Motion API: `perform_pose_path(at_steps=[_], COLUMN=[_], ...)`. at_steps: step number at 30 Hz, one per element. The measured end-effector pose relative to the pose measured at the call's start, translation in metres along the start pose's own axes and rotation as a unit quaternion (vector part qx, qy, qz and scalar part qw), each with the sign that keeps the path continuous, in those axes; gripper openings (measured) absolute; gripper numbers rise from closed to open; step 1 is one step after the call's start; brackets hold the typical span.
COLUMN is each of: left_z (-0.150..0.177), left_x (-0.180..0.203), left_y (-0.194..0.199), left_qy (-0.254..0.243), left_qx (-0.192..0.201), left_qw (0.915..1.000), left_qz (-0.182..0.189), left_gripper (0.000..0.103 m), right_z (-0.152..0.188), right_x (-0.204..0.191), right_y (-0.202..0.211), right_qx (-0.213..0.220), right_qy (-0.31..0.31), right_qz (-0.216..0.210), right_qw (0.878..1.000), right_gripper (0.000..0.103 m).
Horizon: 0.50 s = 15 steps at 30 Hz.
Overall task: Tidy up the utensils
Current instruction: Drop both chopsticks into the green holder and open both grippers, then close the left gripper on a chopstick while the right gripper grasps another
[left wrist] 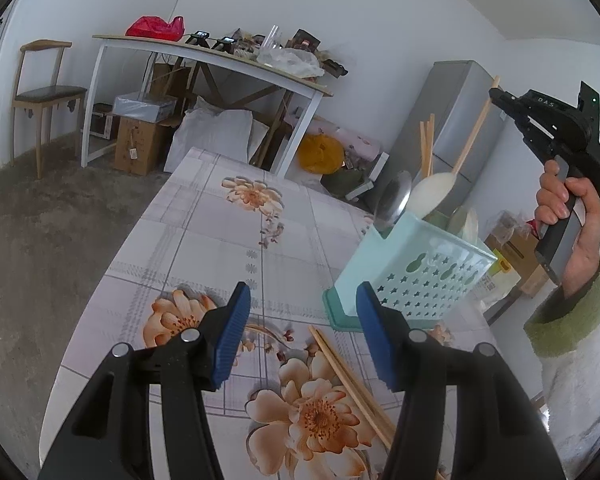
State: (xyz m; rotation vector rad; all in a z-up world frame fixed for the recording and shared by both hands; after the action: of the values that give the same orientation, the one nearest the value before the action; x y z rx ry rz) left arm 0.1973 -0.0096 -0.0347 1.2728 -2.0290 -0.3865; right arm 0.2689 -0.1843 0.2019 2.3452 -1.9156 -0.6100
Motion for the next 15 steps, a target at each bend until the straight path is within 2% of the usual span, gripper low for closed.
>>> perform_pose_path(at_steps=[5,12,14,15], left_z=[0.005,0.023,0.028,0.031], left_x=[-0.001,0.003,0.006,0.008], left_y=[-0.001,-0.011,-0.015,-0.016], left_qy=[0.000,-0.010,-0.017,-0.020], left_qx=[-0.007,-0.044,-0.056,-0.060], left_qw=[1.0000,0.9990,0.9983,0.9979], left_qz=[-0.003,-0.008,-0.009,-0.011], left_gripper=[0.053,0.053,0.055,0.056], right_z=[0.022,0.084,0.097,0.099], right_x=[-0.001,0.014,0.021,0.024], right_y=[-0.002,0.000,0.006,0.010], right_qx=[-0.019,-0.097,-0.114,-0.116], right_qy=[0.029,0.046,0.046,0.045], right_qz=[0.020,0.049,0.059,0.065], right_qw=[0.999,0.993,0.991,0.990], right_gripper=[0.005,0.005,0.008,0.015])
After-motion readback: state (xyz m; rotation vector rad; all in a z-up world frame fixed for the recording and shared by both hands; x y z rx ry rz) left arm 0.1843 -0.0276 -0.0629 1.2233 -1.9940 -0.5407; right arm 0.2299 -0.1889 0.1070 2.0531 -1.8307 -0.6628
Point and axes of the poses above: each gripper's, at about its wrist camera, not at the fingertips, and y roughly against the way its jaws point, x to its right, z to its underside, the point moved 9 cm from there along -y, roughly the way its jaws point, and after that the axes turned 8 degrees about -x, right-handed, at the moved point
